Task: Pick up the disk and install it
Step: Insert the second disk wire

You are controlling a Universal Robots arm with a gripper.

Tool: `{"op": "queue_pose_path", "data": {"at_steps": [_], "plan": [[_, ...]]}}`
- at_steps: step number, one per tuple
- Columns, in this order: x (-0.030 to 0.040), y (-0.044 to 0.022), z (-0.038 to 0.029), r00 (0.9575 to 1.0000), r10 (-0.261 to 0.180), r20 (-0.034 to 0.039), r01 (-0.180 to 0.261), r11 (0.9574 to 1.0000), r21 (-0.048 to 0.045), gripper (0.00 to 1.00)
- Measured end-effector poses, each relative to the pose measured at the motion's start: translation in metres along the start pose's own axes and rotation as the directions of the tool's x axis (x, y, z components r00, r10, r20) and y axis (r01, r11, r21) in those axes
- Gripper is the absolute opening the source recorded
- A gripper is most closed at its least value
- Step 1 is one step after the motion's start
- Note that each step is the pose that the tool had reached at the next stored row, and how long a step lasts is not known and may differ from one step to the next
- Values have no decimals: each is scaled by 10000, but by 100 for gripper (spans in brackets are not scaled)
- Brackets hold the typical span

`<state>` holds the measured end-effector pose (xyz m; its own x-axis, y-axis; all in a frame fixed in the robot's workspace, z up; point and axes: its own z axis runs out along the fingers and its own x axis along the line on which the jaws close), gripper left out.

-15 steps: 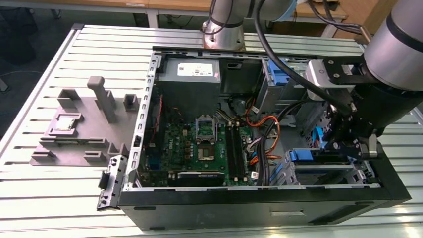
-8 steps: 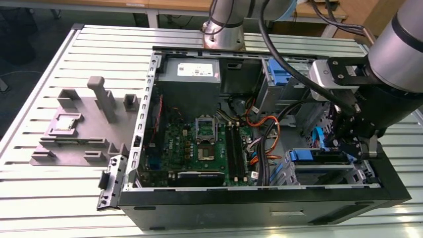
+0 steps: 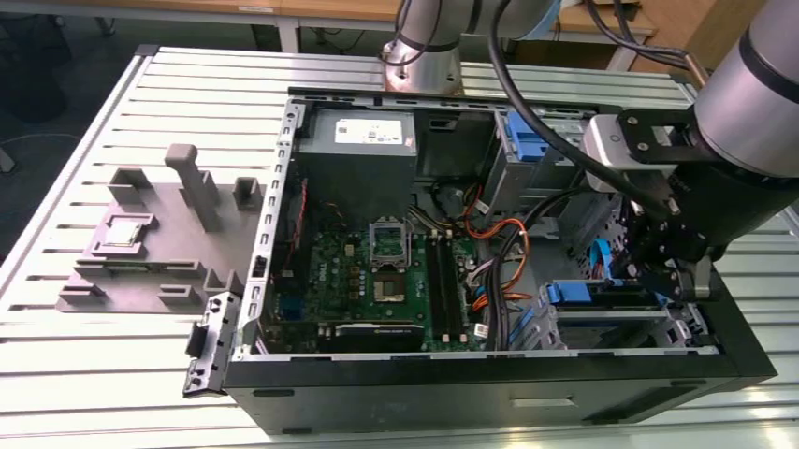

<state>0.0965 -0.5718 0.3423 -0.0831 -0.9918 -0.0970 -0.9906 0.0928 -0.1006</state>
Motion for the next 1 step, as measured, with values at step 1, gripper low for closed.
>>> {"op": "queue_pose_path", "data": {"at_steps": [1], "plan": [[0, 0, 0, 10000, 0, 1, 0, 10000, 0, 10]]}}
